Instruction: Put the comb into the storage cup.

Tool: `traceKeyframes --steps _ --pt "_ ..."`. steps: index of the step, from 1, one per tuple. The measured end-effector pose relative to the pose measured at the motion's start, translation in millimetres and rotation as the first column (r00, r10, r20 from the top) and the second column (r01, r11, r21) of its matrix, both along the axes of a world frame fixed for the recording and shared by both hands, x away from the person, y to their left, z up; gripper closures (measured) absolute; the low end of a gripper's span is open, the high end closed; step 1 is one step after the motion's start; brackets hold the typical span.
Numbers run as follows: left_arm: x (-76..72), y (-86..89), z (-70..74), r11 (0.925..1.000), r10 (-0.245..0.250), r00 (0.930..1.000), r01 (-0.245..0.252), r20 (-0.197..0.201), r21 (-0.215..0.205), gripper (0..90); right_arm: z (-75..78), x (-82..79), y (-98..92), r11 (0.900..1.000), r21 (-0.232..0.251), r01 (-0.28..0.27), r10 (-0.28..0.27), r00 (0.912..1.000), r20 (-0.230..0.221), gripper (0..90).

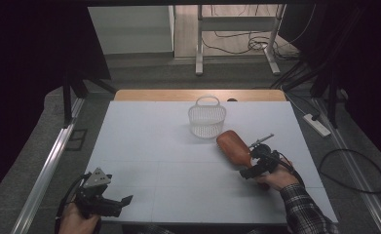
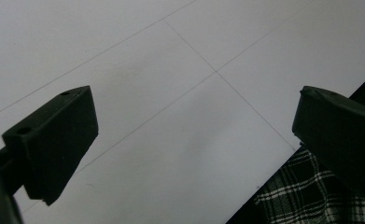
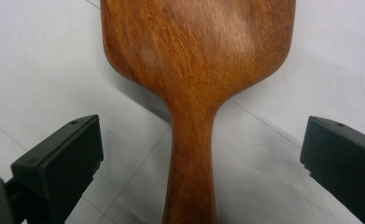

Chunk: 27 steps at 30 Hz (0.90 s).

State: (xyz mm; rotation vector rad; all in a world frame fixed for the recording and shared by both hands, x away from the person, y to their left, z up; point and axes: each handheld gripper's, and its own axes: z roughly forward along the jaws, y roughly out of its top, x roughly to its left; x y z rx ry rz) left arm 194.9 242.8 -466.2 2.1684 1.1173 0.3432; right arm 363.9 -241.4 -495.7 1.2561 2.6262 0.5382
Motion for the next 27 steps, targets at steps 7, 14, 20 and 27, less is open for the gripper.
traceKeyframes --steps 7,14,20,27 --pt "-0.2 -0.5 -0.1 1.0000 -0.003 1.0000 0.003 0.002 0.003 1.1 -1.0 1.3 1.4 1.000 -0.015 0.012 -0.012 0.9999 -0.002 7.3" --pt "-0.2 -0.7 -0.1 1.0000 -0.004 1.0000 0.004 0.002 0.006 1.2 2.7 0.3 1.7 1.000 -0.014 -0.010 0.010 0.9999 0.004 28.2" --pt "-0.2 -1.0 -0.1 0.9999 -0.005 1.0000 0.005 0.002 0.010 1.2 5.5 -0.2 4.2 0.999 -0.004 -0.035 0.035 0.9994 -0.002 50.4" --pt "-0.1 -1.2 -0.1 0.9999 -0.006 1.0000 0.006 0.002 0.013 1.2 5.4 0.6 3.0 0.999 -0.006 -0.039 0.039 0.9991 -0.020 67.8"
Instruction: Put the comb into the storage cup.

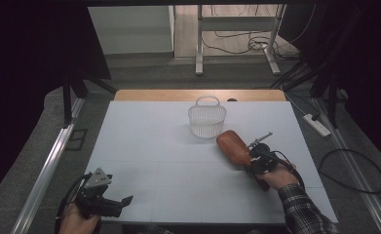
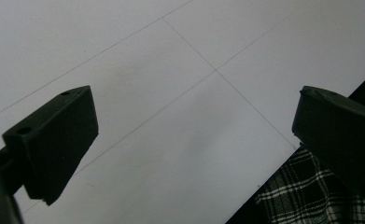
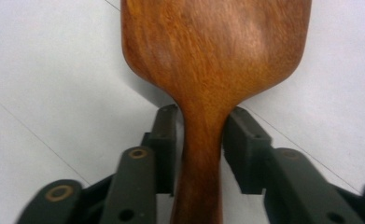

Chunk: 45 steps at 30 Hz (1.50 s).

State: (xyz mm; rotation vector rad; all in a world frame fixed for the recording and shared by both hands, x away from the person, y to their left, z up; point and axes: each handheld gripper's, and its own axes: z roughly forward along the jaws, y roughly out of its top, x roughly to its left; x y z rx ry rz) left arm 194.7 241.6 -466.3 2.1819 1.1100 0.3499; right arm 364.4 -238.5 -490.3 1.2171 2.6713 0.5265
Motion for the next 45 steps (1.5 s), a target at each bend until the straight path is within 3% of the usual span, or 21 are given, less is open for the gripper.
traceKeyframes --steps 8,13,30,45 --pt "0.0 -0.4 -0.1 1.0000 -0.001 1.0000 0.001 0.000 0.003 1.2 0.3 0.0 -1.5 0.999 0.010 0.043 -0.042 0.9988 -0.025 71.4" --pt "-0.1 -0.1 0.0 1.0000 -0.001 1.0000 0.001 0.000 0.001 1.2 -0.1 -1.2 -3.0 0.997 0.043 0.068 -0.066 0.9973 -0.032 71.9" --pt "0.3 -0.1 0.0 1.0000 0.004 1.0000 -0.004 -0.001 0.000 1.0 6.0 -9.8 -8.9 0.990 0.120 0.073 -0.075 0.9970 0.018 72.1" --pt "0.8 7.2 1.5 0.9968 0.037 0.9993 -0.037 -0.001 -0.070 0.0 25.2 -22.6 -15.7 0.976 0.210 0.060 -0.078 0.9940 0.076 72.0"
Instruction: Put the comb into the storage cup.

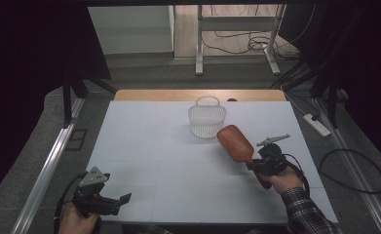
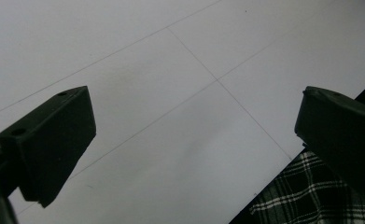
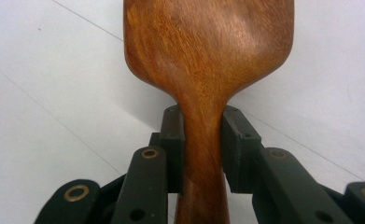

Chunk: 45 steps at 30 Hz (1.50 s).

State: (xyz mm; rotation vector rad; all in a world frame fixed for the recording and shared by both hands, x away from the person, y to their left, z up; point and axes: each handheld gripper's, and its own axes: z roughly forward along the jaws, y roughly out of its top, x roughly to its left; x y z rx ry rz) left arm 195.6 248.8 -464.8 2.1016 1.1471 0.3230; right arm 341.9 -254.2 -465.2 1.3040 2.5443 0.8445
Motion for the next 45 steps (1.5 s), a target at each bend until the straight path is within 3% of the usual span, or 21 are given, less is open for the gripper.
traceKeyframes --steps 10,13,16,24,31,36,45 --pt "5.7 -2.7 0.4 0.9991 -0.032 0.9993 0.031 -0.021 -0.029 0.0 8.3 -7.8 -4.4 0.999 0.035 -0.012 0.011 0.9991 0.040 72.0" --pt "10.1 -6.6 -0.5 0.9960 -0.067 0.9974 0.066 -0.025 -0.060 0.0 10.0 -10.3 -5.6 0.999 0.041 -0.013 0.011 0.9988 0.047 72.0" --pt "15.1 -10.2 -1.0 0.9946 -0.086 0.9958 0.083 -0.031 -0.062 0.0 12.3 -12.7 -6.6 0.999 0.051 -0.014 0.012 0.9984 0.055 72.0" --pt "28.6 -19.1 2.8 0.9906 -0.117 0.9930 0.115 -0.017 -0.073 0.0 19.6 -20.2 -8.0 0.996 0.079 -0.029 0.022 0.9953 0.094 72.0" --pt "42.9 -24.8 11.1 0.9864 -0.115 0.9933 0.113 -0.012 -0.120 0.0 22.2 -23.7 -5.0 0.995 0.089 -0.038 0.029 0.9941 0.104 72.0" --pt "53.8 -29.2 19.2 0.9857 -0.116 0.9931 0.114 -0.014 -0.125 0.0 25.0 -26.5 -0.8 0.993 0.101 -0.059 0.047 0.9914 0.122 72.0" --pt "73.0 -40.0 30.8 0.9755 -0.135 0.9908 0.131 -0.008 -0.177 0.0 28.9 -30.5 6.2 0.990 0.112 -0.080 0.065 0.9883 0.139 72.0"
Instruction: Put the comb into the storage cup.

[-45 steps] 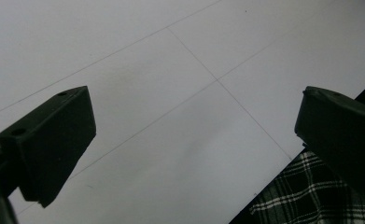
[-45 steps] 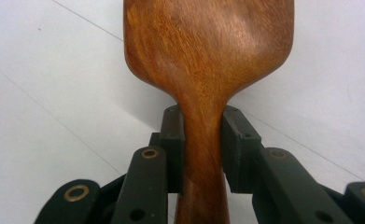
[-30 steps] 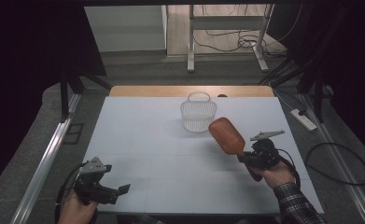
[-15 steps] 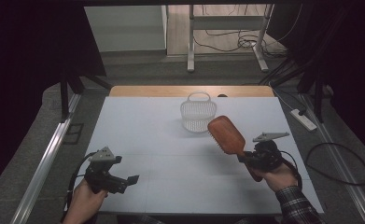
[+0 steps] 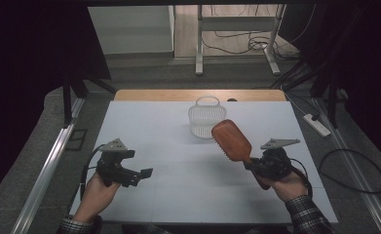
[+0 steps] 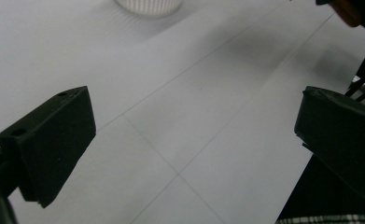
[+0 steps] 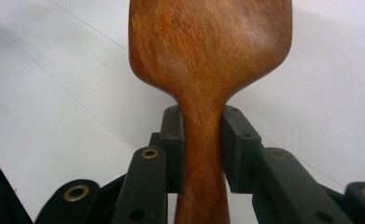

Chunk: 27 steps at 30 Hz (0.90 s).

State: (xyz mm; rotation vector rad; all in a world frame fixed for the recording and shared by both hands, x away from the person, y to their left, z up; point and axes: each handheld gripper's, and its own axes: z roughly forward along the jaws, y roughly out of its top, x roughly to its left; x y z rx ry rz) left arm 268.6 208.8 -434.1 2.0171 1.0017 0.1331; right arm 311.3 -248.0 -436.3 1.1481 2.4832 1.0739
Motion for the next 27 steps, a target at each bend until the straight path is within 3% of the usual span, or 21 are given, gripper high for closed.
traceKeyframes --steps 10,18,22,27 --pt "17.4 -19.3 6.2 0.9985 -0.040 0.9990 0.039 -0.022 -0.039 0.0 4.3 -4.4 9.9 0.999 0.021 -0.030 0.030 0.9994 0.019 72.0" --pt "28.5 -30.2 10.4 0.9978 -0.039 0.9988 0.038 -0.028 -0.055 0.0 5.3 -7.1 17.9 0.998 0.033 -0.051 0.051 0.9984 0.024 72.0" --pt "35.1 -33.6 10.6 0.9947 -0.043 0.9983 0.039 -0.040 -0.095 0.0 5.6 -8.5 21.9 0.997 0.038 -0.060 0.059 0.9980 0.023 72.0" --pt "40.9 -41.6 12.4 0.9918 -0.078 0.9964 0.074 -0.032 -0.104 0.0 5.8 -9.9 27.6 0.997 0.045 -0.070 0.069 0.9972 0.028 72.0"
